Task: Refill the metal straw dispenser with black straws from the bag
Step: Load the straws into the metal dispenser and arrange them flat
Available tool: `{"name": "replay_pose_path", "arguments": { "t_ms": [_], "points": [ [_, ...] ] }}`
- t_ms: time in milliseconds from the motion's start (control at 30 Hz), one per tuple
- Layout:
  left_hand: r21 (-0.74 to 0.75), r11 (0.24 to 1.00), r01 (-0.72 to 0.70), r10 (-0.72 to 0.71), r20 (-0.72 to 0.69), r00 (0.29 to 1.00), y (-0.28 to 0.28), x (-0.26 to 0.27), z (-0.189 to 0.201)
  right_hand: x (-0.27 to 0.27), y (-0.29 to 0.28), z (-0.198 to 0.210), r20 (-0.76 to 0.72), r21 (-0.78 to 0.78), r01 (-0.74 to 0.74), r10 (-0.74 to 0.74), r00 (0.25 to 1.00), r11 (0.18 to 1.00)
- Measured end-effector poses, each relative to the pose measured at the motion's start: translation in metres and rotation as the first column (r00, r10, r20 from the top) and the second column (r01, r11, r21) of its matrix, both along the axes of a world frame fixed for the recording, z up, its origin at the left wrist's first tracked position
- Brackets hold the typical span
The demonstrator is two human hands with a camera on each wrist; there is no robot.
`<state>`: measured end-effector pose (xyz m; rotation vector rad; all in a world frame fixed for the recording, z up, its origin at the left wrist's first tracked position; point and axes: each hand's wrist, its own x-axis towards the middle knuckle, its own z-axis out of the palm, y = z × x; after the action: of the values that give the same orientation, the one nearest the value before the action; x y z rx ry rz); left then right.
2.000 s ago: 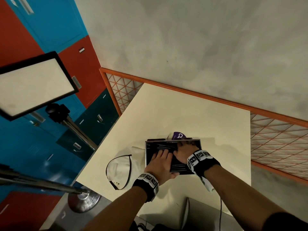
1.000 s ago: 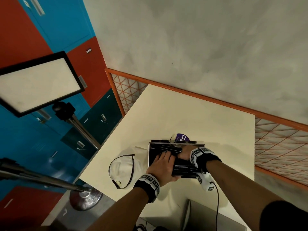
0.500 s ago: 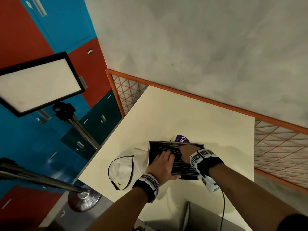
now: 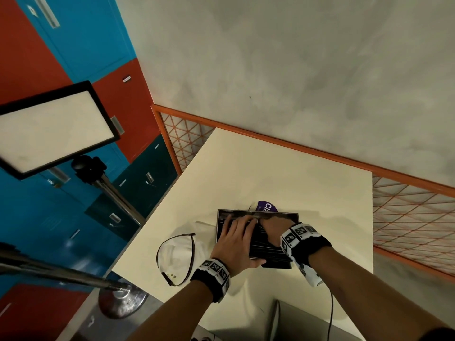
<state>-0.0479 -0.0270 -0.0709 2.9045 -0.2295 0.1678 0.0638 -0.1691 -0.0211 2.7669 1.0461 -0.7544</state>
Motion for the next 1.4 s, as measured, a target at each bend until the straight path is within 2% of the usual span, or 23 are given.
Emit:
{"name": "replay_pose_path", "arguments": {
  "t_ms": [233,333,400,500,600,700,733,867,933,1033,1233,1400],
  "points": [
    [0.015,0.999,0.028,-0.028,-0.024,0.999,0.003,0.009,0.004,0.0,-0.006,0.0,0.009,-0.031,-0.086,0.086,0.996,0.996],
    [-0.071,0.996,0.06,-0.069,-0.141,0.988,0.007,0.018,0.004,0.003,-0.005,0.006,-0.014,-0.034,-0.149,0.149,0.989,0.988],
    [-0.108,0.993,0.055,-0.08,-0.248,0.965,0.008,0.025,0.011,0.007,-0.004,0.009,-0.067,-0.032,-0.17,0.167,0.984,0.985],
    [-0.127,0.991,0.047,-0.087,-0.331,0.94,0.01,0.031,0.015,0.014,-0.007,0.014,-0.153,0.03,-0.171,0.174,0.973,0.985],
    [-0.103,0.994,0.044,-0.078,-0.351,0.933,0.011,0.031,0.011,0.024,-0.014,0.028,-0.329,0.024,-0.029,0.035,0.944,0.999],
    [-0.08,0.996,0.041,-0.065,-0.327,0.943,0.009,0.026,0.006,0.03,-0.011,0.035,-0.54,0.094,0.192,-0.112,0.834,0.977],
    [-0.072,0.997,0.041,-0.062,-0.318,0.946,0.008,0.024,0.005,0.029,-0.009,0.033,-0.553,0.11,0.22,-0.124,0.824,0.969],
    [-0.015,0.998,0.056,-0.058,-0.271,0.961,0.005,0.014,0.0,0.012,0.001,0.011,-0.387,0.017,0.149,-0.13,0.913,0.989],
    [-0.013,0.999,0.047,-0.049,-0.258,0.965,0.003,0.009,-0.001,0.01,0.006,-0.005,-0.367,0.035,0.147,-0.124,0.922,0.989],
    [-0.001,0.999,0.041,-0.04,-0.253,0.967,0.002,0.004,0.0,0.012,0.009,-0.021,-0.377,0.034,0.185,-0.159,0.913,0.982],
    [-0.003,0.999,0.038,-0.037,-0.247,0.968,0.0,0.0,-0.001,0.007,0.01,-0.014,-0.455,0.082,0.303,-0.234,0.859,0.95],
    [-0.01,0.999,0.042,-0.043,-0.206,0.978,-0.002,-0.002,-0.003,0.005,0.008,-0.005,-0.478,0.132,0.248,-0.157,0.864,0.96]
  ]
}}
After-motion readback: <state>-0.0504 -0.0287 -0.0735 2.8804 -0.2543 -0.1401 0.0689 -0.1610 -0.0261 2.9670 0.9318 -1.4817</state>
